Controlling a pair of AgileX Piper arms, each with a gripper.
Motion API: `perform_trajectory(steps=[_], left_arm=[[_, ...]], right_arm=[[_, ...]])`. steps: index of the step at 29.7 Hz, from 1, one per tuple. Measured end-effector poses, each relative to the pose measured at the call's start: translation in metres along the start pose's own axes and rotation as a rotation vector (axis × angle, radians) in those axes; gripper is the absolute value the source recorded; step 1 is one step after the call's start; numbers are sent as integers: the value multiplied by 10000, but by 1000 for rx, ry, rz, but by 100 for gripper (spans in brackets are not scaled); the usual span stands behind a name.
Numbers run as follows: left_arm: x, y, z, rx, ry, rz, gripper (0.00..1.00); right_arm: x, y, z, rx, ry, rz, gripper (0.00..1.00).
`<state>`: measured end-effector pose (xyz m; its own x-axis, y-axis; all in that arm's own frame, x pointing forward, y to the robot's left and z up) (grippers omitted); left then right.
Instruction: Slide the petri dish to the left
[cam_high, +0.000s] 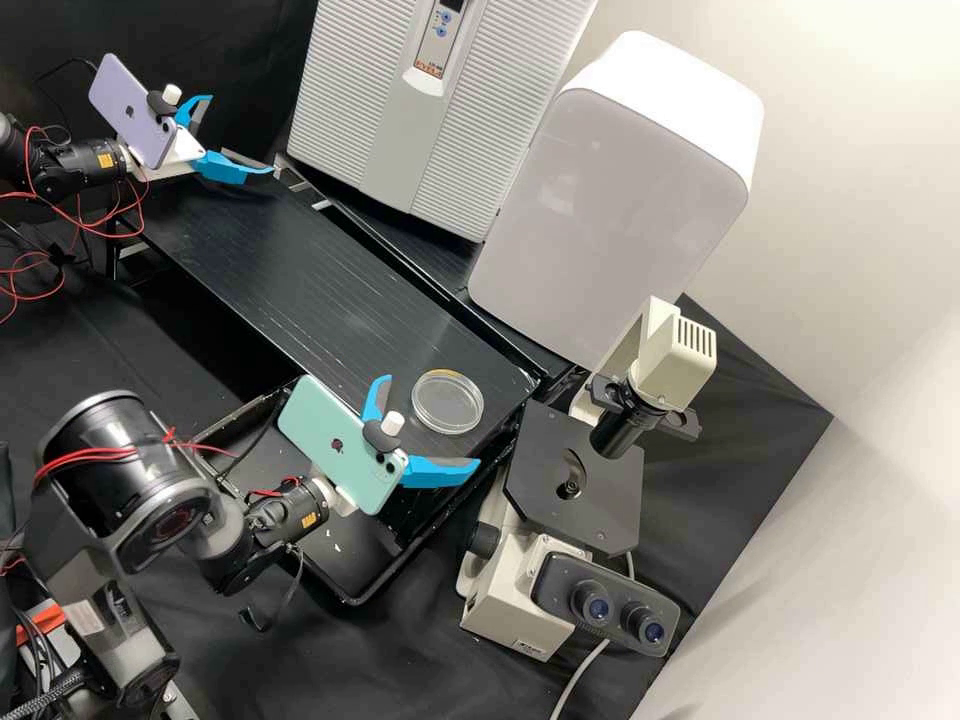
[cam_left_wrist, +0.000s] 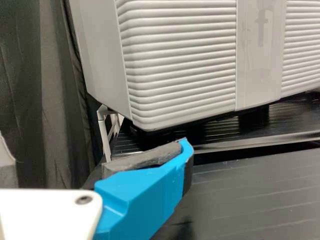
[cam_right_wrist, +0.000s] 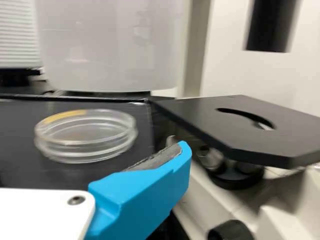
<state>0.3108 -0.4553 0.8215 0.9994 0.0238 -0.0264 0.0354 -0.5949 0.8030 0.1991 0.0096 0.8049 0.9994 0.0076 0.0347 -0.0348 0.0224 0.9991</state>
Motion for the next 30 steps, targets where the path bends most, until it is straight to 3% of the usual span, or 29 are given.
perform_trajectory(steps=[5,8,16,19,23,30], left_arm=[[0,0,0,0,0,0,100],[0,0,0,0,0,0,100],[0,0,0,0,0,0,100],[0,0,0,0,0,0,100],[0,0,0,0,0,0,100],[0,0,0,0,0,0,100]], right_arm=[[-24,94,-5,33,2,46,100],[-31,106,-24,37,12,52,100],[28,6,-127,48,54,8,100],[79,-49,-172,35,66,-12,100],[140,-122,-185,13,62,-36,100],[206,-178,-137,7,34,-54,100]])
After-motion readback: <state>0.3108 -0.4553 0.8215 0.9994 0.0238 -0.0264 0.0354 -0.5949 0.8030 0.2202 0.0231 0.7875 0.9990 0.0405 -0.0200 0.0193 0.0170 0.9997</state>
